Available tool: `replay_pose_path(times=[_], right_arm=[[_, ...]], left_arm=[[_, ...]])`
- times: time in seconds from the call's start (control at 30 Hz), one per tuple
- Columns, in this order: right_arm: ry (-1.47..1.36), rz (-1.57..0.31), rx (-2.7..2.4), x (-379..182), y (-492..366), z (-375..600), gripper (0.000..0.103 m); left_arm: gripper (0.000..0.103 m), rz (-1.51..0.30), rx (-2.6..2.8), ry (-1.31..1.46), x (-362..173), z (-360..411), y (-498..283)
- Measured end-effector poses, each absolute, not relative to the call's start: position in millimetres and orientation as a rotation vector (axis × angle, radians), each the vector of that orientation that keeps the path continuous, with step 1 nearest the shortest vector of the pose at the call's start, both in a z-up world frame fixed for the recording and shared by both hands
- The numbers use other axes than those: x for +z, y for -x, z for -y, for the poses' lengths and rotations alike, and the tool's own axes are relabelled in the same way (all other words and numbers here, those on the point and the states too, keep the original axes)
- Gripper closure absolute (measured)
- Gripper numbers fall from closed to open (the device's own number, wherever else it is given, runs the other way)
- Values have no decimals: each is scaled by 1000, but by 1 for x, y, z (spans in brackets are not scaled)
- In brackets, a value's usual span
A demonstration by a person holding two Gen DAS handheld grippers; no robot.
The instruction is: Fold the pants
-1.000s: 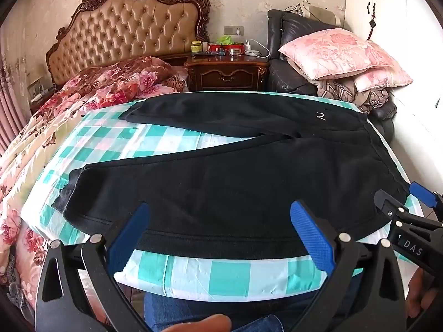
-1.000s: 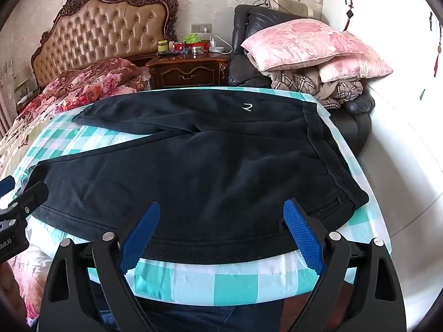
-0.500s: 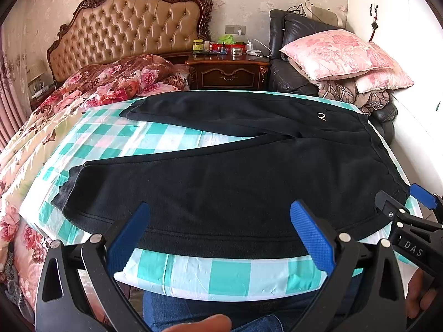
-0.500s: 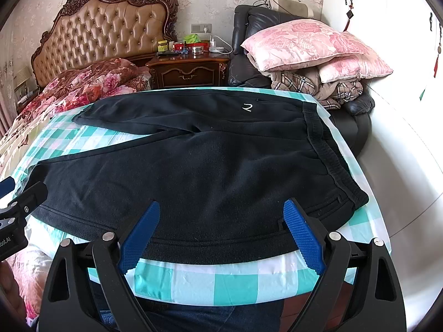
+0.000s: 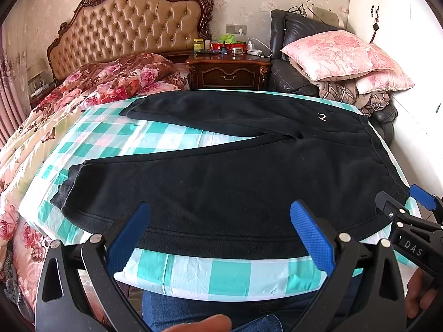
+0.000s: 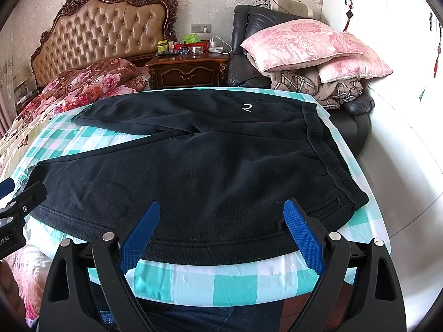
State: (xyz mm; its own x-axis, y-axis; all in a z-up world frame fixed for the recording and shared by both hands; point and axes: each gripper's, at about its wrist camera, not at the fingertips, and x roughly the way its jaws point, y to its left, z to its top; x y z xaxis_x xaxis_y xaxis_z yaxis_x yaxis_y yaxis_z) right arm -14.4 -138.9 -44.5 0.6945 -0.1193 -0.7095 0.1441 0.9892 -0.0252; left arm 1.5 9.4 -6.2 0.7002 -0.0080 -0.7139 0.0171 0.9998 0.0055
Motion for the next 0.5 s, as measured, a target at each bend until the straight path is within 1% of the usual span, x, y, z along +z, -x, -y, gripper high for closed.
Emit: replay_pose_path(times=[0.5], right_arm=[[-33,-791,-148,-44,15,139,15]], left_arm=[[1,-796,-16,-10,-6,-11,-1]])
